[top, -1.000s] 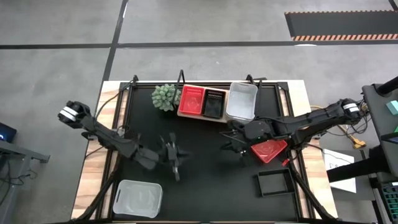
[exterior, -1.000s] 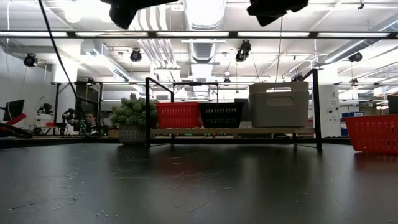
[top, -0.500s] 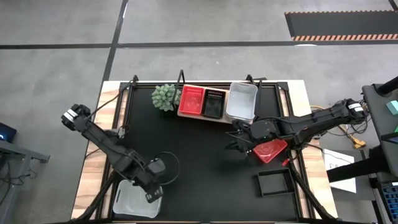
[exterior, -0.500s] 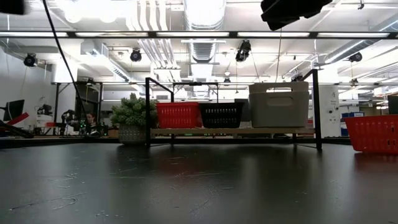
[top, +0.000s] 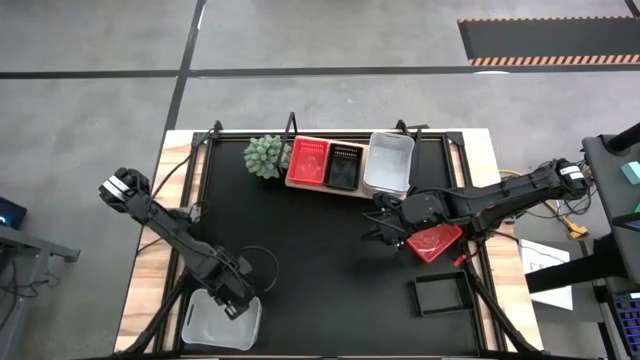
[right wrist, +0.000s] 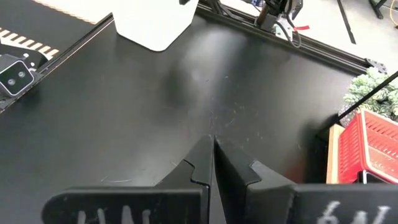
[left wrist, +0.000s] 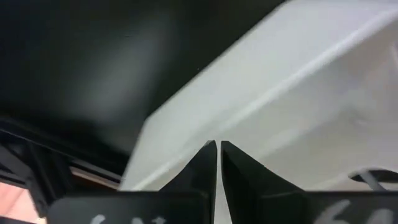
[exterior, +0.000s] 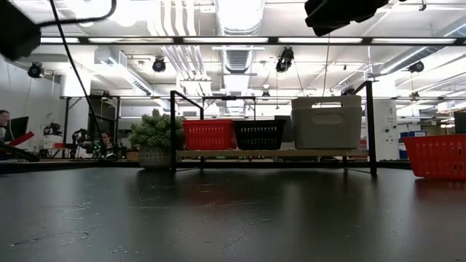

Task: Stack baskets on shelf by color
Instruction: Stack the white bin on top of the white bin on the shelf

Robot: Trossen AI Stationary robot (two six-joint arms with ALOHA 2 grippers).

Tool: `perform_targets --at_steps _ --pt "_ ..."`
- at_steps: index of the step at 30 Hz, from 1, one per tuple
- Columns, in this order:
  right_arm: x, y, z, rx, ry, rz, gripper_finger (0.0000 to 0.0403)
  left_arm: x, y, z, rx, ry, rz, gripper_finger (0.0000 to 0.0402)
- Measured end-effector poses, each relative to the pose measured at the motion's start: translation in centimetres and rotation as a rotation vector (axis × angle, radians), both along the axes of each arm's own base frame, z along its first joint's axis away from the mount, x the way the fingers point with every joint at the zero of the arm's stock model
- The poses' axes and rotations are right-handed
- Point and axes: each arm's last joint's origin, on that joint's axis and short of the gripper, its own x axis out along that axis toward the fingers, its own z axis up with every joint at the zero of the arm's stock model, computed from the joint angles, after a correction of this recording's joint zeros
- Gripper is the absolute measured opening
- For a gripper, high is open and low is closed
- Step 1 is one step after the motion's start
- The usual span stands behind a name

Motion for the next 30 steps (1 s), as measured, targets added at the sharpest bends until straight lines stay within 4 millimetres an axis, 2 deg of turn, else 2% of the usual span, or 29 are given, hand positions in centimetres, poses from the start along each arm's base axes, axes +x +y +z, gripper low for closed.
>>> perform_targets --at_steps 7,11,13,16,25,27,30 --pt "0.0 0.0 0.0 0.0 0.001 0.0 0.0009 -0.4 1.9 -2.3 0.16 -0.018 0.014 0.0005" --pt "0.0 0.0 0.0 -0.001 -0.001 0.0 0.0009 1.1 3.9 -2.5 0.372 -0.188 -0.035 0.0005" --pt "0.0 0.0 0.0 0.001 -0.001 -0.001 0.0009 2.2 5.1 -2.0 0.497 -0.284 -0.034 0.0005" --pt "0.0 0.0 0.0 0.017 0.003 -0.011 0.0009 3.7 6.0 -0.8 0.523 -0.35 -0.108 0.0005" --pt "0.3 0.0 -0.2 0.06 0.003 -0.035 0.0009 5.1 6.6 1.1 0.574 -0.455 -0.318 0.0005" --pt "0.7 0.1 -0.4 0.071 -0.01 -0.04 0.0009 5.5 6.3 1.7 0.56 -0.545 -0.402 0.0005" --pt "1.8 0.4 -0.8 0.092 -0.047 -0.045 0.0009 6.3 6.0 3.4 0.562 -0.782 -0.554 0.0005"
